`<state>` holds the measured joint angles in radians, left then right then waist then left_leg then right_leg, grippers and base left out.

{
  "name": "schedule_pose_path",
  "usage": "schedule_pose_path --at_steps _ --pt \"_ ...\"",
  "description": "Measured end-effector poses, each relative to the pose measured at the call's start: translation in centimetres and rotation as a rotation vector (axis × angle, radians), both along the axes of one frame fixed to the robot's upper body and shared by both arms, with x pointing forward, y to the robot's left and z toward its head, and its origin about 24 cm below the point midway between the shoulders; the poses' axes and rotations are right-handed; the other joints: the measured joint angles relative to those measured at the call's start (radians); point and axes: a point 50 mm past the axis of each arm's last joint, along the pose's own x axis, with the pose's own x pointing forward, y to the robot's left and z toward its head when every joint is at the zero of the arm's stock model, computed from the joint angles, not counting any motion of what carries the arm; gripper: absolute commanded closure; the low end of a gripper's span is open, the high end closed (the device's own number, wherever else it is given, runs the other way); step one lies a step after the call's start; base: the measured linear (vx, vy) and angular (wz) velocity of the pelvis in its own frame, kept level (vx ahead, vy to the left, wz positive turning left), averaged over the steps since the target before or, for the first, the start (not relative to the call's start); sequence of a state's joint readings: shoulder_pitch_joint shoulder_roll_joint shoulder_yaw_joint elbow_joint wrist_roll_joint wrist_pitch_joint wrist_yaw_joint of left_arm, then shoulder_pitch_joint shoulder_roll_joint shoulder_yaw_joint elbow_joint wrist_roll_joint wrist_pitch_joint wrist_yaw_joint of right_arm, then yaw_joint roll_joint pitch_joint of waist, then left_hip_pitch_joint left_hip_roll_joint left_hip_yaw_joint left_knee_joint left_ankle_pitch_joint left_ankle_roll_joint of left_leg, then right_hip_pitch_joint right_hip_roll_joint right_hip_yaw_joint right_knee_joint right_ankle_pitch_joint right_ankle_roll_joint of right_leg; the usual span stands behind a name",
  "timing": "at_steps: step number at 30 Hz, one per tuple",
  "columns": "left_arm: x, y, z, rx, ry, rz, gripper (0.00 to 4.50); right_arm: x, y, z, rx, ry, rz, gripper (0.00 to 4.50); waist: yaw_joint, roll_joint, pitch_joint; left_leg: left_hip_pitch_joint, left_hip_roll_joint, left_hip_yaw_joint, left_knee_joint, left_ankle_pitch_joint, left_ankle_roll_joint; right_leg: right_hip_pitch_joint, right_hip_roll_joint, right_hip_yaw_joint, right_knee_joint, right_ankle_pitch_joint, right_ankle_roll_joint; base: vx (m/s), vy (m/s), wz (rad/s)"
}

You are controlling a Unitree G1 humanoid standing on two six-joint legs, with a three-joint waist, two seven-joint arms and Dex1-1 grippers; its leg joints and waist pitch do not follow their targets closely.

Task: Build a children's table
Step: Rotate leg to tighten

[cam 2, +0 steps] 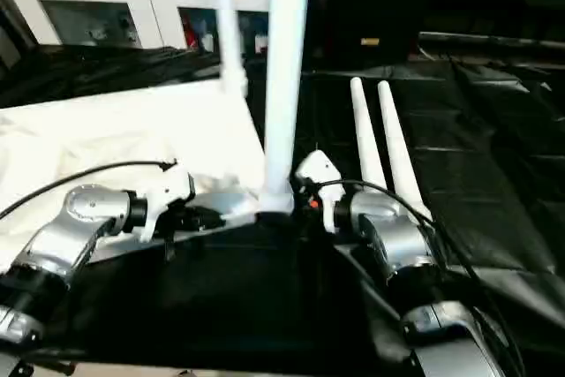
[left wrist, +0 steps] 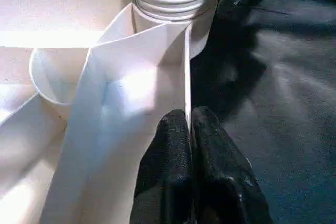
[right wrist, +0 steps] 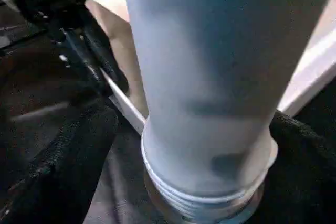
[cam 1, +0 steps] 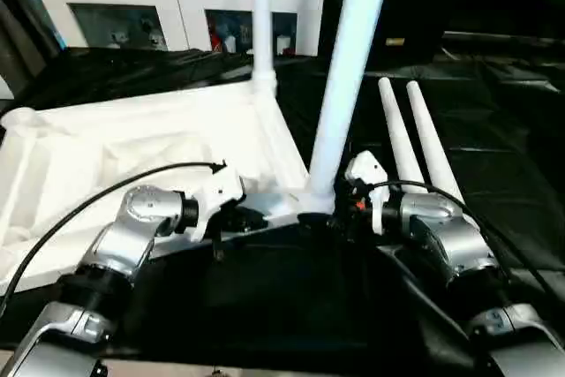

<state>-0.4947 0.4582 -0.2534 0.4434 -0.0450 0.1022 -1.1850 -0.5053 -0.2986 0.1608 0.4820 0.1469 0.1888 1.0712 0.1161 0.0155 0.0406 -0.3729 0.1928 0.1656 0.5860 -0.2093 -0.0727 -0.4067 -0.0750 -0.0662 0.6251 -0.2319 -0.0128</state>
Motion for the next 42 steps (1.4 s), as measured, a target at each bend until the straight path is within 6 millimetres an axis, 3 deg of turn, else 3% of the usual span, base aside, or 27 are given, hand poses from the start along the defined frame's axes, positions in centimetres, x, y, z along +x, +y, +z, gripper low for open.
schedule_pose_path --at_steps 1,2,4,11,20,28,33,39,42 --pt "-0.1 0.0 0.0 0.0 0.002 -0.002 4.5 -0.1 0.0 0.0 0.0 0.005 0.003 0.12 -0.001 0.0 0.001 0.001 0.0 0.001 0.001 0.0 0.0 0.0 -0.001 0.001 0.002 0.0 0.0 0.0 0.0 0.0" --pt "-0.1 0.0 0.0 0.0 0.001 -0.003 4.5 -0.1 0.0 0.0 0.0 0.005 0.005 0.46 -0.001 -0.001 0.001 0.001 0.0 0.001 0.002 0.0 -0.001 0.0 -0.001 0.001 0.003 0.0 0.0 0.0 0.0 0.0" --pt "-0.1 0.0 0.0 0.0 0.004 -0.009 4.5 -0.1 -0.1 0.0 0.0 0.011 0.002 0.46 -0.001 -0.001 0.001 0.002 0.0 0.002 0.002 0.001 -0.002 0.0 -0.001 0.002 0.004 0.0 0.0 0.0 0.0 0.0" --pt "-0.3 0.0 -0.1 0.0 0.007 -0.014 4.5 -0.1 -0.2 0.1 0.001 0.027 -0.007 1.21 0.0 -0.001 0.001 0.002 0.0 0.002 0.003 0.001 -0.002 0.0 -0.001 0.001 0.006 0.0 0.0 0.0 0.0 0.0" --pt "-0.2 0.0 -0.2 0.002 0.01 0.008 4.5 0.1 -0.1 -0.2 0.007 0.033 -0.047 1.66 0.0 -0.001 0.001 0.002 0.001 0.002 0.007 0.001 -0.001 0.0 -0.001 0.002 0.01 0.0 0.0 0.0 0.0 0.0" --pt "1.9 -2.0 -0.8 -0.011 0.001 0.227 4.5 2.3 1.6 -1.4 0.066 0.058 -0.436 1.72 -0.008 -0.002 0.001 0.01 0.001 0.002 0.009 0.005 -0.01 0.009 -0.001 0.003 0.016 0.003 -0.005 0.0 0.0 0.0" --pt "3.5 -4.9 -1.4 -0.005 0.02 0.392 4.5 4.3 3.6 -1.7 0.012 0.058 -0.763 1.73 -0.015 -0.001 0.001 0.025 0.0 0.002 0.006 0.008 -0.014 0.022 -0.002 0.004 0.014 0.005 -0.006 0.0 0.0 0.0" --pt "3.8 -5.3 -1.3 0.001 -0.005 0.404 4.5 4.8 4.1 -1.5 0.014 0.036 -0.817 1.73 -0.014 -0.001 0.001 0.024 0.0 0.002 0.001 0.008 -0.014 0.024 -0.002 0.003 0.008 0.006 -0.005 0.0 0.0 0.0" --pt "3.9 -5.2 -1.1 0.005 -0.023 0.398 4.5 4.9 4.2 -1.5 0.028 0.029 -0.812 1.03 -0.014 -0.001 0.001 0.023 0.0 0.002 -0.001 0.008 -0.014 0.023 -0.002 0.002 0.006 0.006 -0.005 0.0 0.0 0.0"
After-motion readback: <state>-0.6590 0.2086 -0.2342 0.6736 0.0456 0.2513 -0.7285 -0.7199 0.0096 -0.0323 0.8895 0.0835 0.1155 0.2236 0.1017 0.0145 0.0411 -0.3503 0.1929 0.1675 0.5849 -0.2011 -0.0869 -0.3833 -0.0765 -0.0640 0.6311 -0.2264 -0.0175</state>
